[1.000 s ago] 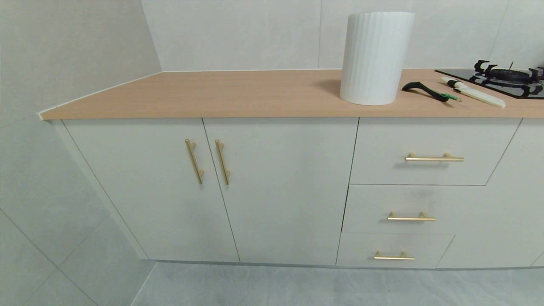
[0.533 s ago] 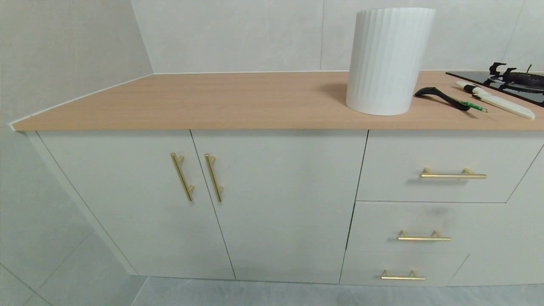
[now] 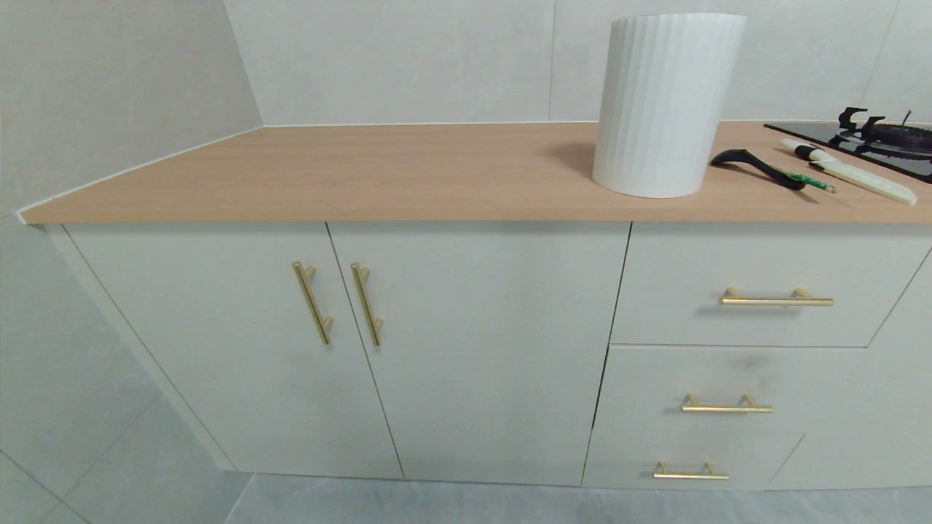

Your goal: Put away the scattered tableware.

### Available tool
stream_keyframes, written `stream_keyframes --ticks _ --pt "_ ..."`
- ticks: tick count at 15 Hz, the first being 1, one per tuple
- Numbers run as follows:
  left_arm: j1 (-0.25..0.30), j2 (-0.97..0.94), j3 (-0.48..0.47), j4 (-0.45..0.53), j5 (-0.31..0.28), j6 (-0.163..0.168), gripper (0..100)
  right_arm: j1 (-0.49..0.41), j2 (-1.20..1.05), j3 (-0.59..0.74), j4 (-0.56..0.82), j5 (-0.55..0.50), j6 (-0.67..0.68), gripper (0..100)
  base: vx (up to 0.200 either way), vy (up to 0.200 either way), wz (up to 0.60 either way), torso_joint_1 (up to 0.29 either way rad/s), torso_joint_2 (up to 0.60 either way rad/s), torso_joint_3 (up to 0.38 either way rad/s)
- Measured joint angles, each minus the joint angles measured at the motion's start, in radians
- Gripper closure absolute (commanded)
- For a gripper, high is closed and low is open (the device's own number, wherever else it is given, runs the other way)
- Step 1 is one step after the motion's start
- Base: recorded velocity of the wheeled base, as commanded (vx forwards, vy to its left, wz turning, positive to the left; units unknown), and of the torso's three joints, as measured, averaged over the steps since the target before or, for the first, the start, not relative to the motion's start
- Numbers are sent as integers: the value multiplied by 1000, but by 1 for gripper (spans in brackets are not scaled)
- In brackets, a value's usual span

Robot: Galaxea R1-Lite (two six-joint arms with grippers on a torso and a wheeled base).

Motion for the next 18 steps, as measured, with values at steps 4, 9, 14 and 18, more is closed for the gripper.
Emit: stream_keyframes --ticks 4,9,14,18 --pt "0 0 0 0 0 0 0 -1 0 0 0 1 0 0 0 0 0 0 0 0" --pt "0 0 0 0 0 2 0 0 0 0 0 1 1 0 0 0 -360 1 0 0" --pt "0 0 0 1 0 1 0 0 0 0 0 1 1 0 0 0 0 0 0 0" --pt "0 0 0 1 0 0 0 0 0 0 0 2 1 0 0 0 0 0 0 0"
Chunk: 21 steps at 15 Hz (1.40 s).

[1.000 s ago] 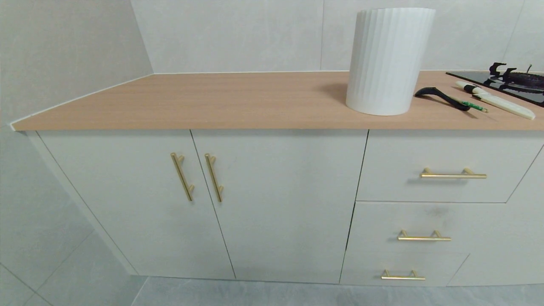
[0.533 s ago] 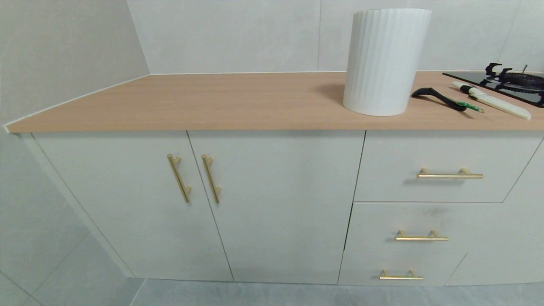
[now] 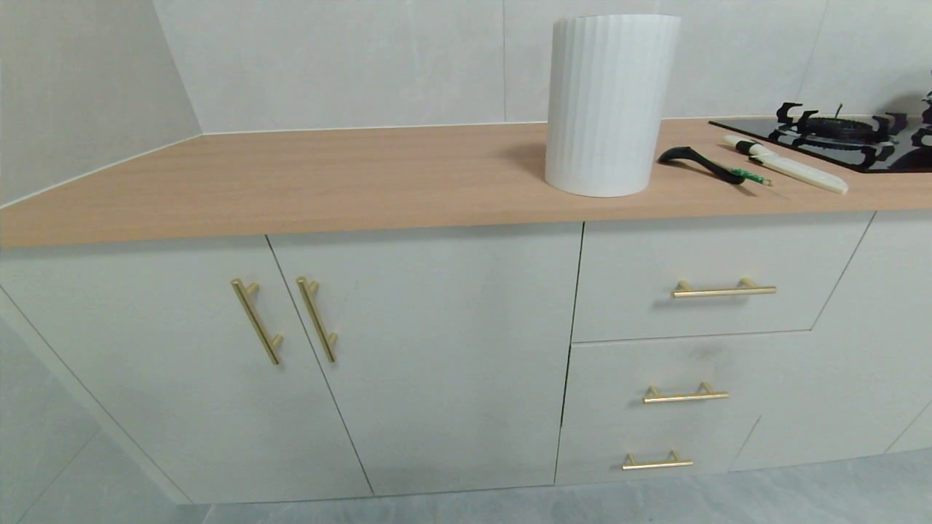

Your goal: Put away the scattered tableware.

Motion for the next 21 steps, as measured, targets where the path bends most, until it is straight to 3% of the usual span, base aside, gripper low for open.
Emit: stream_keyframes --ticks 9,12,16,21 --pt "0 0 0 -1 0 -1 0 0 0 -6 0 4 -11 0 0 0 0 0 0 0" --pt "0 0 0 0 1 -1 0 8 42 -117 10 24 17 0 0 0 0 0 0 0" --pt "0 0 0 -1 0 0 0 26 325 -227 7 27 -6 0 0 0 0 0 0 0" --pt "0 0 0 -1 0 -1 0 35 838 -389 -4 30 -33 0 0 0 0 0 0 0"
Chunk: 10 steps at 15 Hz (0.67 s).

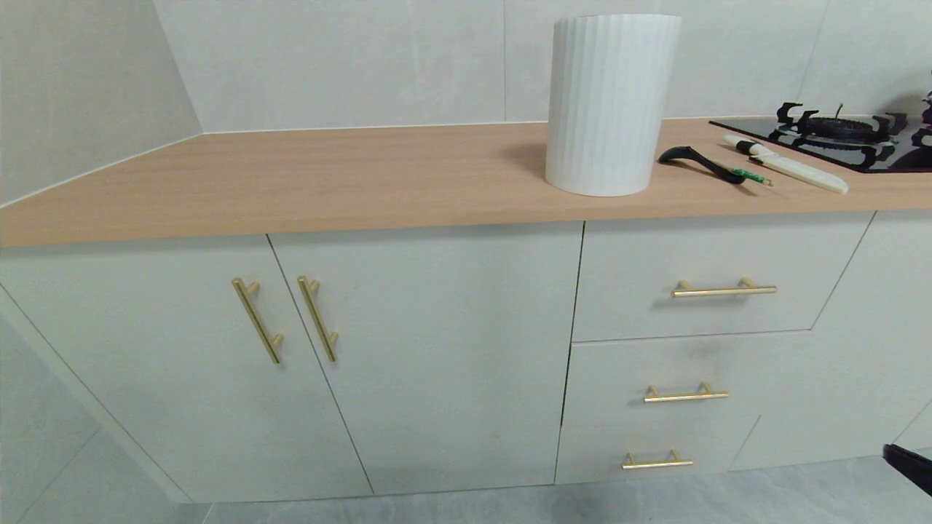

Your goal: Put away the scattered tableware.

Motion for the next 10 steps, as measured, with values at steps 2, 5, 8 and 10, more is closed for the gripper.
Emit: stream_keyframes --ticks 2,5,8,10 --pt "0 0 0 0 0 0 0 1 188 -66 -22 2 -5 0 0 0 0 0 0 0" --pt "0 0 0 0 0 0 0 1 440 -137 -75 7 -13 0 0 0 0 0 0 0" --pt "0 0 0 0 0 0 0 3 653 -184 -144 5 -29 0 0 0 0 0 0 0" --pt "0 0 0 0 0 0 0 3 780 -198 -246 0 -33 0 0 0 0 0 0 0"
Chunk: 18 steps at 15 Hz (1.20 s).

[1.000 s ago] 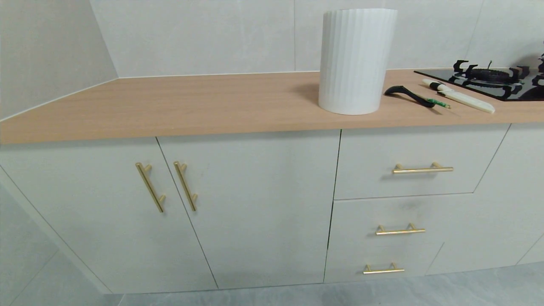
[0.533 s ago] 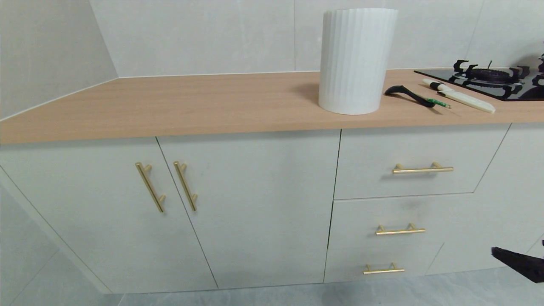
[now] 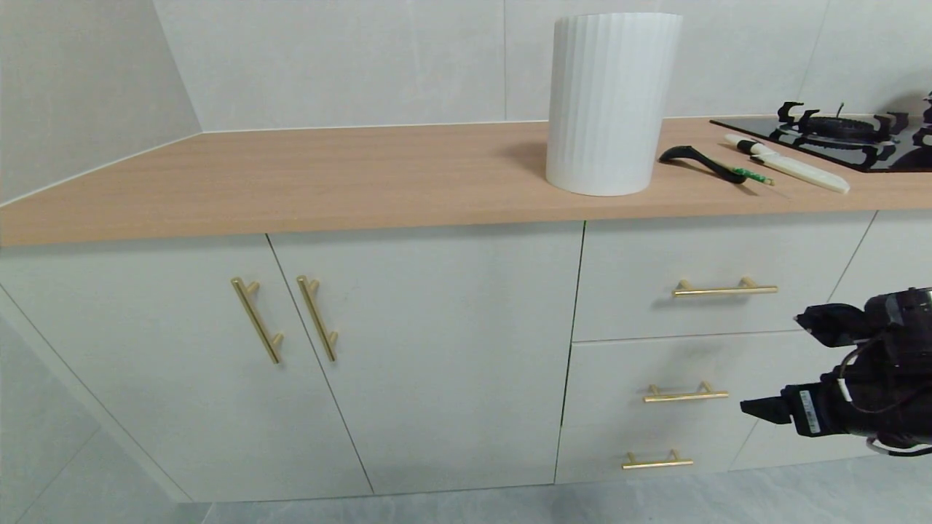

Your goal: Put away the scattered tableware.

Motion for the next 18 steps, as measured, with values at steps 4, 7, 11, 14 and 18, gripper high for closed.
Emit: stream_keyframes --ticks 4,7,11,14,18 --pt "0 0 0 0 0 0 0 1 201 1 -191 -16 1 0 0 0 0 0 0 0" --pt "0 0 0 0 0 0 0 1 315 7 -378 -28 2 0 0 0 0 0 0 0" --pt "0 0 0 0 0 0 0 7 480 21 -642 -78 3 0 0 0 0 0 0 0" --pt "0 0 0 0 0 0 0 20 589 25 -819 -118 3 0 0 0 0 0 0 0" --pt "0 0 0 0 0 0 0 28 696 6 -956 -186 4 0 0 0 0 0 0 0"
